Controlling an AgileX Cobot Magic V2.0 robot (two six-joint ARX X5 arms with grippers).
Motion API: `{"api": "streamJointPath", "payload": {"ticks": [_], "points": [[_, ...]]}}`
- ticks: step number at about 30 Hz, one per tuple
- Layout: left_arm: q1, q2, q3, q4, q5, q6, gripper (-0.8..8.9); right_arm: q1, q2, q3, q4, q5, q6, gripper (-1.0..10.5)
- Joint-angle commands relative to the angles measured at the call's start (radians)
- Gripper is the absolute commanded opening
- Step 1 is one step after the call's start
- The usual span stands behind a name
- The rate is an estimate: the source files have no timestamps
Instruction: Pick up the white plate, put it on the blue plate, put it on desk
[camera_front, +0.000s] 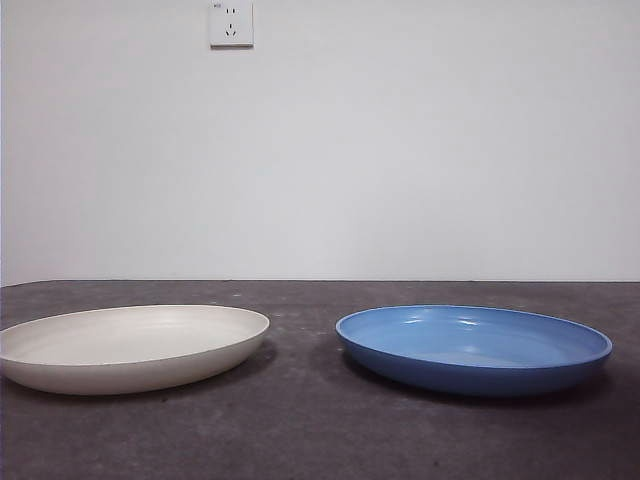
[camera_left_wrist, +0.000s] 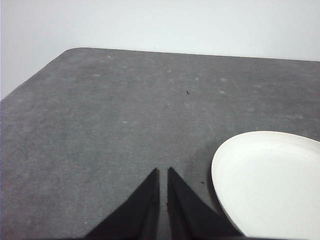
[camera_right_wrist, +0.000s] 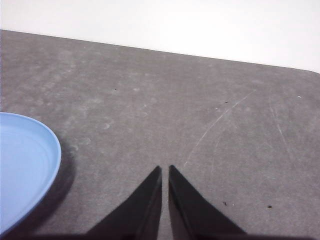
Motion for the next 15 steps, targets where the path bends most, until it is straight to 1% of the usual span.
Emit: {"api": "streamJointPath", "payload": {"ticks": [1,2,3,5,6,10,13,15], "points": [[0.002,-0.002,-0.020,-0.007,-0.003,-0.042,0.16,0.003,-0.003,-0.005,0.010,-0.007,0.041,0.2],[0.002,-0.002,-0.020,-0.008,-0.003,-0.048,0.17,0.003,-0.003,-0.005,0.009,-0.008,0.073,0.2],[0.002,-0.002,-0.020,-0.008,-0.003,-0.052,0.17,0.003,-0.003,-0.005,0.002,-0.009,0.129,0.2],[0.002,-0.002,-0.015,-0.010,-0.002,-0.072,0.17,0.003,-0.003,-0.005,0.001,-0.031,0.186,0.1],[0.002,0.000,-0.007,-0.011,-0.002,-0.099,0.17,0.003,-0.003,-0.003,0.002,-0.053,0.219,0.1],[-0.004,0.008,0.039,-0.007,-0.003,-0.185,0.17,0.003,-0.002,0.016,0.002,-0.056,0.390,0.1],[-0.011,0.027,0.079,-0.006,-0.003,-0.248,0.17,0.003,0.000,0.054,0.000,-0.072,0.451,0.1],[-0.015,0.049,0.107,0.012,-0.003,-0.292,0.17,0.003,0.013,0.095,-0.005,-0.086,0.477,0.1]]}}
